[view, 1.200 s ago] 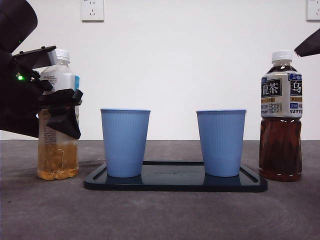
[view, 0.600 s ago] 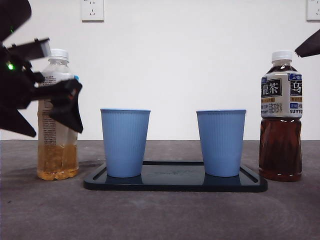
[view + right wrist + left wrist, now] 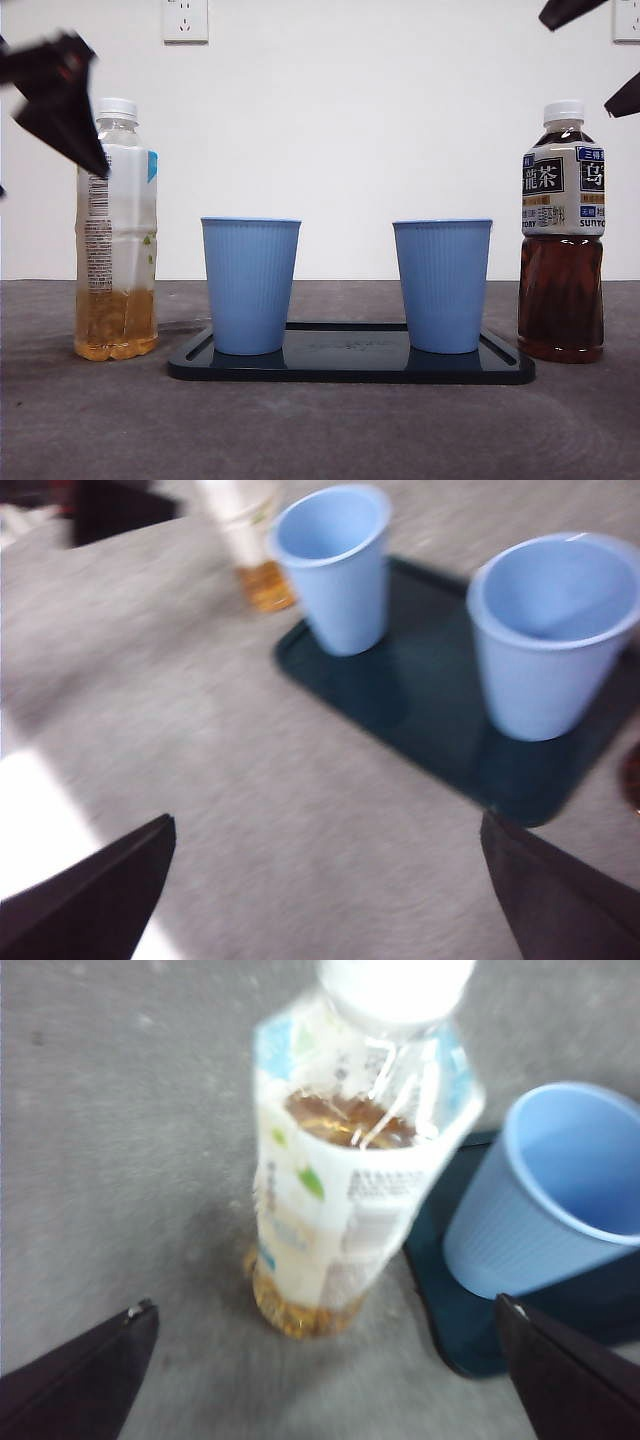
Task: Pour the drink into the cup
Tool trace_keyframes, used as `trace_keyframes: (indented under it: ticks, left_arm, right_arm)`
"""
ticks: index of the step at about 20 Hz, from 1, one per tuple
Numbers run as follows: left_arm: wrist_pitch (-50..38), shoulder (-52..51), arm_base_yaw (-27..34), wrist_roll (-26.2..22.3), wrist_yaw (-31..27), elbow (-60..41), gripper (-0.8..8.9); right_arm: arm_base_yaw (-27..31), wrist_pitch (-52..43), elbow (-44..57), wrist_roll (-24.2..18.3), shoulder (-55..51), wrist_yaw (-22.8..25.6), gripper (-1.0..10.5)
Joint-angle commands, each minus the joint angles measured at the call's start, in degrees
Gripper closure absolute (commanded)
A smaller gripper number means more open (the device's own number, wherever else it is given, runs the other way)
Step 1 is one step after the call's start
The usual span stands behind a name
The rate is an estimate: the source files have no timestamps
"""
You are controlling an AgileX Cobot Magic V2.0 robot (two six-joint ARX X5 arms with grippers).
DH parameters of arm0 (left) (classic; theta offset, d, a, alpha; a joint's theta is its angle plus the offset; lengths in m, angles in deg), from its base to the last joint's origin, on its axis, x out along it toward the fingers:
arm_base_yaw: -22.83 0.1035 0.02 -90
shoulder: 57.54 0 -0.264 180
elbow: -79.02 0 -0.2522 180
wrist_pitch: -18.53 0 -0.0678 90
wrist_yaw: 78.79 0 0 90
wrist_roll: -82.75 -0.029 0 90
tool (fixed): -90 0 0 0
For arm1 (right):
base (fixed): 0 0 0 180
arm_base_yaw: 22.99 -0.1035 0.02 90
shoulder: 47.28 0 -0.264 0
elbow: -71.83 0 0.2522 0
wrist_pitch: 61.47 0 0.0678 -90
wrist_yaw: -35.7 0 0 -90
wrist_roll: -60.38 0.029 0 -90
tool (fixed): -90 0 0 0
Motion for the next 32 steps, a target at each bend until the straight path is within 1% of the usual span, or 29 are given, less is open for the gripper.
trace_keyframes:
  ticks: [1,3,5,6,8,9,10,11,13,14,15,32]
  left_arm:
    - [4.35,-5.68,-0.22,1.46,2.29,0.81,2.56]
    - [8.5,-10.91,-0.22,1.46,5.53,0.81,2.71]
    - [12.37,-15.41,-0.24,1.49,8.9,0.81,3.45]
    - [14.03,-17.31,-0.24,1.49,10.38,0.81,3.57]
    - [16.72,-20.63,-0.24,1.53,11.87,0.81,3.61]
    - [17.75,-21.92,-0.24,1.53,11.91,0.81,4.09]
    - [18.51,-22.95,-0.24,1.55,11.91,0.81,4.92]
    - [19.04,-23.76,-0.24,1.55,11.91,0.81,5.73]
    - [19.47,-24.7,-0.24,1.53,11.91,0.81,7.49]
    - [19.5,-24.85,-0.24,1.53,11.91,0.81,8.07]
    - [19.52,-24.85,-0.24,1.51,11.91,0.81,8.06]
    - [19.5,-24.87,-0.24,1.46,11.89,0.81,8.06]
  right_arm:
    - [-0.37,-2.29,-0.94,0.48,0.59,0.57,4.6]
    - [-0.37,-3.34,-0.94,0.48,1.25,0.57,4.6]
    - [-0.37,-3.3,-0.94,0.48,2.36,0.52,4.6]
    - [-0.37,-3.3,-0.94,0.48,2.95,0.28,4.6]
    - [-0.37,-3.32,-0.94,0.48,4.04,0.13,4.6]
    - [-0.37,-3.32,-0.94,0.48,4.46,0.15,4.7]
    - [-0.37,-3.32,-0.94,0.48,4.83,0.15,5.1]
    - [-0.37,-3.32,-0.94,0.48,5.11,0.15,5.9]
    - [-0.37,-3.34,-0.94,0.46,5.14,0.17,7.9]
    - [-0.37,-3.32,-0.94,0.44,5.14,0.17,8.9]
    - [-0.37,-3.32,-0.94,0.42,5.14,0.2,9.4]
    - [-0.37,-3.39,-0.94,0.63,5.03,0.55,9.4]
